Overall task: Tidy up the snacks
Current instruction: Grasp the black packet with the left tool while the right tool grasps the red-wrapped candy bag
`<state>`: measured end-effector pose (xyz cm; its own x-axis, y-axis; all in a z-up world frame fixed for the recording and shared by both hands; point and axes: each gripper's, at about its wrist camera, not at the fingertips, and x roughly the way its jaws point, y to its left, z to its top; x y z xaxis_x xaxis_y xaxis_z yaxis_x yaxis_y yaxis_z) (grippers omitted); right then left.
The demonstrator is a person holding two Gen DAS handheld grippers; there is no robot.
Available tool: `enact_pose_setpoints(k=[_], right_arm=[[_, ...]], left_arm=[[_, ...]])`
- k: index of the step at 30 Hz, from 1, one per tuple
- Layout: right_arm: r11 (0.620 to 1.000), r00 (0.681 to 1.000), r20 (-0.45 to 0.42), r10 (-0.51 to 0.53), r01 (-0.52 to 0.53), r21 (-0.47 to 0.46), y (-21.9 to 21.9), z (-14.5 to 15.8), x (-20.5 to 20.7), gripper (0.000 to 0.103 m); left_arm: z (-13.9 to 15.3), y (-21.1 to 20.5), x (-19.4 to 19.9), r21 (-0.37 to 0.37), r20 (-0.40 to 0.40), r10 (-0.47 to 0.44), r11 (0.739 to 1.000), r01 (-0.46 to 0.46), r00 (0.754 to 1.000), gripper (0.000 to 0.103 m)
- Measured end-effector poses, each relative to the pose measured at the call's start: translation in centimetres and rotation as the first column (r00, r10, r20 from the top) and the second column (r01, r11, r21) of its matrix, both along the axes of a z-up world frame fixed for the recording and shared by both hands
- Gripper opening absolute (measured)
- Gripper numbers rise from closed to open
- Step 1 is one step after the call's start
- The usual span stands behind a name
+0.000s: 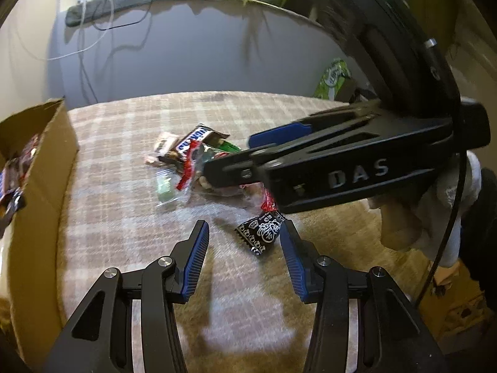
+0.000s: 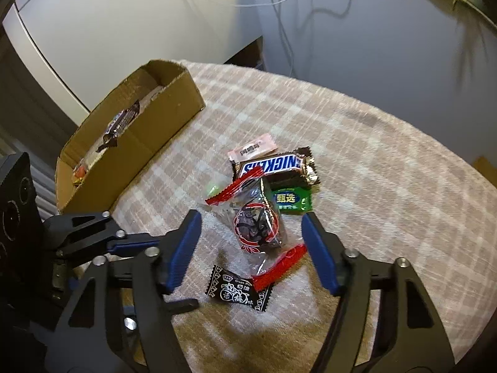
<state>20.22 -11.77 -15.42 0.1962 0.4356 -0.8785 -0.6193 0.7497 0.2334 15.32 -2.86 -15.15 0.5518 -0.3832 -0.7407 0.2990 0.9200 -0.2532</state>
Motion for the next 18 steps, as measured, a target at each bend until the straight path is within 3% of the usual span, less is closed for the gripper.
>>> enact_pose_setpoints(k=[14, 16, 18], right_arm=[[0.998, 0.997, -0.062, 0.048, -0.050, -0.037, 1.1, -2.2, 1.3, 0.044], [0.998, 0.997, -0.070, 0.045, -0.048, -0.035, 0.9, -2.4, 1.4, 0.043], [0.998, 0.996, -0.072, 0.043, -0.046, -0.037, 0.7, -2.4, 1.4, 0.041]], left_arm=[[-1.6, -4.6, 1.6, 0.152, -0.022, -0.172, 0.973, 0.174, 0.985, 0.046], [-1.5, -5.1, 1.4, 0.181, -0.015, -0.183, 0.966, 0.183, 0.983, 0.042], [-1.4, -5.1, 1.4, 0.182, -0.014, -0.175, 0.968, 0.174, 0.985, 0.028]])
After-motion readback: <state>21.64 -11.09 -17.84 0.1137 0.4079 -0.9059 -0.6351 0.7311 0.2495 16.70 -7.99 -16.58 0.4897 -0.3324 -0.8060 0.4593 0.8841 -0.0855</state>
